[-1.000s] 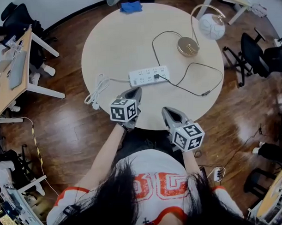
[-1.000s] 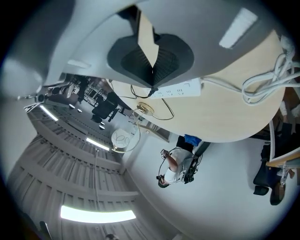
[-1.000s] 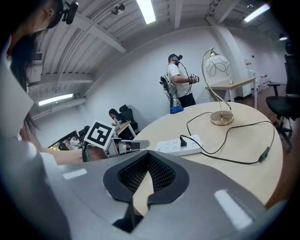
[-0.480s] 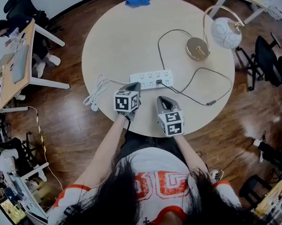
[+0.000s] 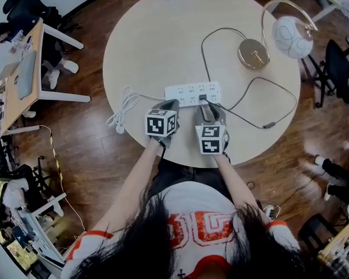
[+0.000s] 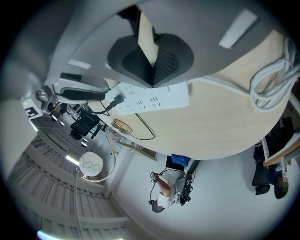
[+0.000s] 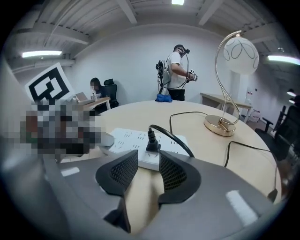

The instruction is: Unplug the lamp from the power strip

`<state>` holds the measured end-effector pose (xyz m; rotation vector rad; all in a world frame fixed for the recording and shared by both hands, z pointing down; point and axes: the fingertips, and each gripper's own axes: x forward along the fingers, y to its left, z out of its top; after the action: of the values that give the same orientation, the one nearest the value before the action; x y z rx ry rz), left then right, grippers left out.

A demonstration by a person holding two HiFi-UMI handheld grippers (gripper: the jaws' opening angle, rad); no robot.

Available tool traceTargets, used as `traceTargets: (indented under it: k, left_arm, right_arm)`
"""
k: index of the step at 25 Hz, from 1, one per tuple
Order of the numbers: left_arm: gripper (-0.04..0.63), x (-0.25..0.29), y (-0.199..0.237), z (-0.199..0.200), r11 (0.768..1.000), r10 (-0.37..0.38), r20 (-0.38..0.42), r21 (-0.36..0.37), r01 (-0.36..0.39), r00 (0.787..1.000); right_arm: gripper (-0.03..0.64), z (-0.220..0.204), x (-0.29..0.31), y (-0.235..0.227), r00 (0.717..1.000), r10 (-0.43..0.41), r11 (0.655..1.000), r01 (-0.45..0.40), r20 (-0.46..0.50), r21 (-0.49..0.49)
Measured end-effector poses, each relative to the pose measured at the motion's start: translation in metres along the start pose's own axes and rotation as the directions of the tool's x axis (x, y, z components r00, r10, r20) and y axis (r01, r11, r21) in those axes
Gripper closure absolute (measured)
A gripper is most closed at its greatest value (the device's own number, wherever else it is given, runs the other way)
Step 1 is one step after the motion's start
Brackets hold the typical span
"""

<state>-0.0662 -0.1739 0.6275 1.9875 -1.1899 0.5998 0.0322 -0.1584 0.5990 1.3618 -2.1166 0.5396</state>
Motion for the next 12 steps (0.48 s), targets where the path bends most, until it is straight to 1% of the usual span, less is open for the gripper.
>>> traceTargets:
  k: [3,6,9,12]
  left_arm:
    - [0.595,0.0,-0.001,-0.001,1.0,0.001,-0.005,0.009,-0.001,1.0]
    - [0.595,0.001,-0.001,-0.002,1.0,-0.001,-0.01,0.009,0.001,1.0]
    - [0.595,0.001,-0.002,-0.001,1.0,-0.002,-0.003,-0.005,0.002,1.0]
    - [0.595,0.001,-0.003,-0.001,1.0,-0.001,0.003,-0.005,0.001,1.0]
  right_arm:
    - [0.46,0.006,0.009,-0.001,0.999,-0.039,0.998,0.04,0.031,-0.037]
    - [0.457,0.016,0.019,-0.003,0.995,-0.085,0.99,0.091,0.059,-0.11]
    - [0.46,0.018,0.033,-0.006,0.993,-0.111,0.978,0.117,0.044,-0.17]
    - [0.489,0.016,0.039,-0.01,0.992,-0.12,0.975,0.125,0.038,-0.182]
